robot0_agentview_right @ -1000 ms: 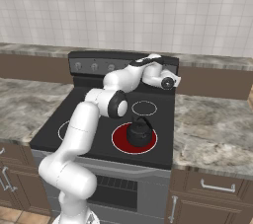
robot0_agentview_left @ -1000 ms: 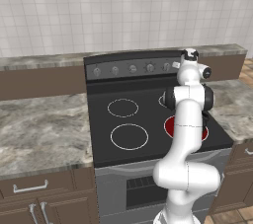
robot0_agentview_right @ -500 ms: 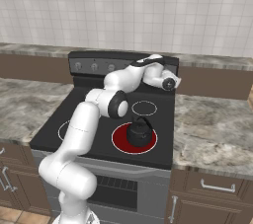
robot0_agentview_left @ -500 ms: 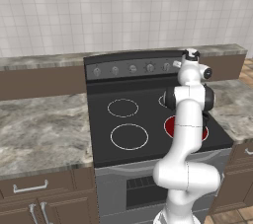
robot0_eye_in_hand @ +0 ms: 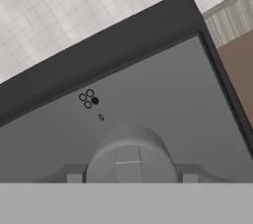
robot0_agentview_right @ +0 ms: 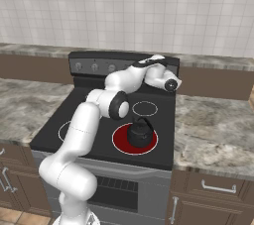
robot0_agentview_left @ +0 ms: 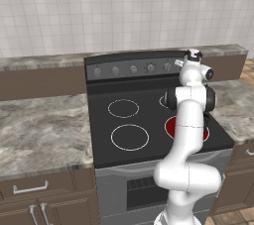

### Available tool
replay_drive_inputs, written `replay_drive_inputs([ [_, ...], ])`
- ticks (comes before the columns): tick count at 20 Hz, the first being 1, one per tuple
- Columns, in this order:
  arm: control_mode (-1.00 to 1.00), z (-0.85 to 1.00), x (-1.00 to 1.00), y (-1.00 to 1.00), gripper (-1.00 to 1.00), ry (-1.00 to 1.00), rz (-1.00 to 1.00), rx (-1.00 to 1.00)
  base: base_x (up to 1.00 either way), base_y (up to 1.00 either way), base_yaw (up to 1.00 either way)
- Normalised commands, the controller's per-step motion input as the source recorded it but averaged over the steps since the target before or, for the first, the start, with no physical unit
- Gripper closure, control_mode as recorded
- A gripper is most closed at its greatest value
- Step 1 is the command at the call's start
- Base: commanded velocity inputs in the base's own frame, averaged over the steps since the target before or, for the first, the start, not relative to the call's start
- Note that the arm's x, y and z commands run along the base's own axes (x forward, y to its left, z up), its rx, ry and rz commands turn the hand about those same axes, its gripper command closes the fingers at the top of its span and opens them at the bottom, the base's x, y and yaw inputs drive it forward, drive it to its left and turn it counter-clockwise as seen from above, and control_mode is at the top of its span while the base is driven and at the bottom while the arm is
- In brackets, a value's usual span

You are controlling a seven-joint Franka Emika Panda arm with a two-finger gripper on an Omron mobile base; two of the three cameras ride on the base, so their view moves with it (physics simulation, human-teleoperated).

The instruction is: Lower the heat of the kettle.

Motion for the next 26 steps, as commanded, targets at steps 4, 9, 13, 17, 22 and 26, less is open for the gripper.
replay_drive_inputs([
  [4, -1.00, 0.00, 0.00, 0.00, 1.00, 0.00, -0.02, 0.09, 0.00, 0.00, 0.00],
  [9, -1.00, 0.00, 0.00, 0.00, 1.00, 0.00, -0.02, 0.10, 0.00, 0.00, 0.00],
  [13, -1.00, 0.00, 0.00, 0.00, 1.00, 0.00, -0.03, 0.10, 0.00, 0.00, 0.00],
  [17, -1.00, 0.00, 0.00, 0.00, 1.00, 0.00, -0.03, 0.09, 0.00, 0.00, 0.00],
  [22, -1.00, 0.00, 0.00, 0.00, 1.00, 0.00, -0.03, 0.07, 0.00, 0.00, 0.00],
  [26, -1.00, 0.00, 0.00, 0.00, 1.00, 0.00, -0.04, 0.10, 0.00, 0.00, 0.00],
])
